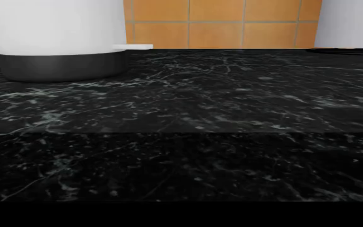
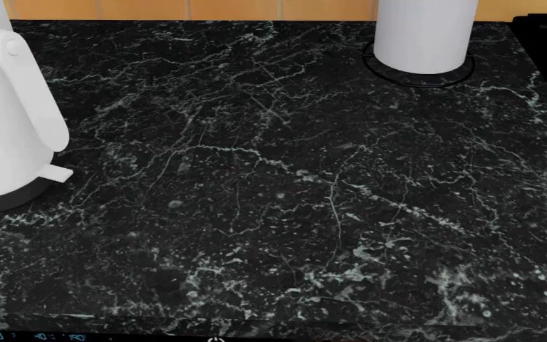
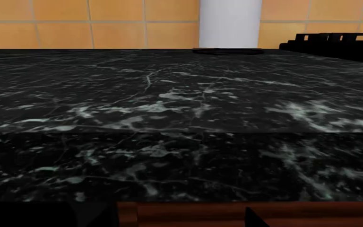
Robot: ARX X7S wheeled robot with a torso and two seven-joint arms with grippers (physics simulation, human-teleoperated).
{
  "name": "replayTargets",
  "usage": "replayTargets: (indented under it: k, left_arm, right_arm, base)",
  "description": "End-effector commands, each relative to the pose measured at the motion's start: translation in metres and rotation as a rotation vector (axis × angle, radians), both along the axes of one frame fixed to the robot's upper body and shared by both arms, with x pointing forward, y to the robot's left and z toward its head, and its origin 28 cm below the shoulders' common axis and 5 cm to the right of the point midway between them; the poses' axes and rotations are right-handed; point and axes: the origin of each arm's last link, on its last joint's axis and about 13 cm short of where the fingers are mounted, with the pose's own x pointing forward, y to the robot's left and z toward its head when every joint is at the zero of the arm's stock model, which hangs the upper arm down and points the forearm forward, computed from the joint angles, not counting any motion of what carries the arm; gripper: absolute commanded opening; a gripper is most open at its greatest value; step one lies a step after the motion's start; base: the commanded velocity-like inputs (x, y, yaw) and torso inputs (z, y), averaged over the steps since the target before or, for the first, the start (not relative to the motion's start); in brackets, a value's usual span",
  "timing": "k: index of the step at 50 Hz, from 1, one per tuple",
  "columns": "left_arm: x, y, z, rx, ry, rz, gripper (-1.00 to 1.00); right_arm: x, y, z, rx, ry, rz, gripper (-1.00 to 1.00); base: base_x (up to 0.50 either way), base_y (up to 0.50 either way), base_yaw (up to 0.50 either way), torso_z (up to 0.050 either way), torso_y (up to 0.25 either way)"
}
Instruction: Close the lid of the electric kettle.
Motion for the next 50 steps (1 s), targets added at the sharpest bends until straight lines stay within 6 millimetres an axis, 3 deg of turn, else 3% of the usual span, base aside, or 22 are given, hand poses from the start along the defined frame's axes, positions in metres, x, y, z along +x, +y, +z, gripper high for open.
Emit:
replayTargets:
  k: [1,30,50]
  left_arm:
    - [0.0000,0.0001,0.0000,0.000,0.000,0.000,1.00]
    - [-0.0009,0.0005,-0.0019,0.000,0.000,-0.001,1.00]
    - [-0.0023,-0.0005,-0.0006,-0.002,0.000,-0.003,1.00]
  right_arm:
    - [-0.0015,0.0006,0.0005,0.000,-0.001,0.000,1.00]
    - [-0.0016,0.0017,-0.0003,-0.025,0.002,0.000,1.00]
    - [-0.0047,0.0011,0.0017,-0.024,-0.010,-0.002,1.00]
  base:
    - [0.00,0.00,0.00,0.000,0.000]
    - [0.00,0.00,0.00,0.000,0.000]
    - [-0.39,0.01,0.00,0.000,0.000]
